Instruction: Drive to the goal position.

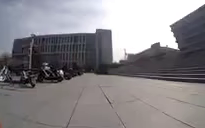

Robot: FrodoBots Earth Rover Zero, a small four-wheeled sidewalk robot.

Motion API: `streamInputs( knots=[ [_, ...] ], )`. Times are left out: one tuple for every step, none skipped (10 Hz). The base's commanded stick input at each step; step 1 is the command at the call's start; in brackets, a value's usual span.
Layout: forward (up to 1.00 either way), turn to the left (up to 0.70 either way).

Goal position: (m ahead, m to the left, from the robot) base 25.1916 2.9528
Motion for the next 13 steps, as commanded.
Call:
streamInputs(
  knots=[
    [1.0, 0.0],
    [1.0, 0.0],
    [1.0, 0.0],
    [1.0, 0.0],
    [1.0, 0.0],
    [1.0, 0.0],
    [1.0, 0.0],
    [1.0, 0.0],
    [1.0, 0.0],
    [1.0, 0.0],
    [1.0, 0.0],
    [1.0, 0.0],
    [1.0, 0.0]
  ],
)
